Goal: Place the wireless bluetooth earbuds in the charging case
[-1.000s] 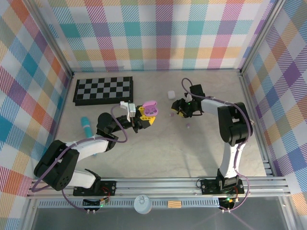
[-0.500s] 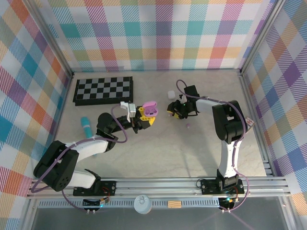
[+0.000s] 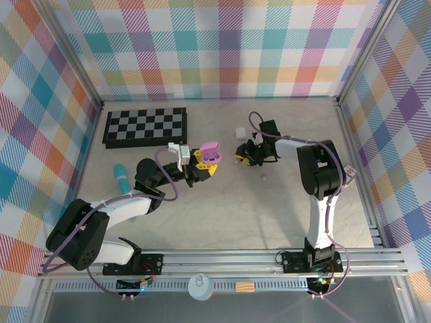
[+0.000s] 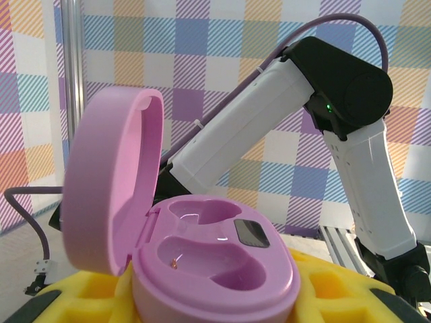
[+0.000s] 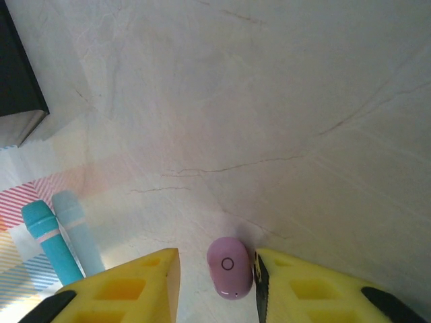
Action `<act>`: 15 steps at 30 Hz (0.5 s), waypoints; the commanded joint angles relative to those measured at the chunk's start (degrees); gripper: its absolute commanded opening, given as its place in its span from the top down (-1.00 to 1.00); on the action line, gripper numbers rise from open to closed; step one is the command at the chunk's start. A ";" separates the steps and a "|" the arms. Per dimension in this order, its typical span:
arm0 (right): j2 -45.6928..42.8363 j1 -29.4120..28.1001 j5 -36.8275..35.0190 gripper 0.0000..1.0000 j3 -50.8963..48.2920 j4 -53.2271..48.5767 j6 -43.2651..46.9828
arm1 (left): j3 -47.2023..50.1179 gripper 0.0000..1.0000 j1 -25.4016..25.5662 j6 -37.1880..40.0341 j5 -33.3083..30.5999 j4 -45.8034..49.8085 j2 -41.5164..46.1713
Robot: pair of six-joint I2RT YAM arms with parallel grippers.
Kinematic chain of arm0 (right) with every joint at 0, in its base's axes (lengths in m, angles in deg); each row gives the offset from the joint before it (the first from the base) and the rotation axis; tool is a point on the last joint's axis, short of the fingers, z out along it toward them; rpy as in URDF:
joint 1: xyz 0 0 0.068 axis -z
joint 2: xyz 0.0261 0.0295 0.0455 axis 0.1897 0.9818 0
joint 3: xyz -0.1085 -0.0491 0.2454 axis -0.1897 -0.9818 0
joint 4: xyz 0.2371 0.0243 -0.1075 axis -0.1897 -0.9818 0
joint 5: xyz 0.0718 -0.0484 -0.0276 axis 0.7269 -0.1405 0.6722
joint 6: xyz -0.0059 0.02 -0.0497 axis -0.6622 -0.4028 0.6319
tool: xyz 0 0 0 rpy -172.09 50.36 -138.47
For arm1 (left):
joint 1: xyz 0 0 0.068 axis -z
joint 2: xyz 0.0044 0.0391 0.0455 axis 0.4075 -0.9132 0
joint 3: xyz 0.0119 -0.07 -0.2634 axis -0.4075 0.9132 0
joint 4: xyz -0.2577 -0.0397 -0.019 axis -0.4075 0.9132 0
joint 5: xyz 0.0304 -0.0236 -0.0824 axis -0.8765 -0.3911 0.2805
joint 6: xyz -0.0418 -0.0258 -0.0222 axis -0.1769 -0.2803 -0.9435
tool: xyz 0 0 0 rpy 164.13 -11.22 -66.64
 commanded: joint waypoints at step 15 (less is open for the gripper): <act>3.97 -0.39 1.44 0.44 3.73 -4.16 1.78 | 1.09 0.36 -0.69 0.66 0.68 -0.94 1.60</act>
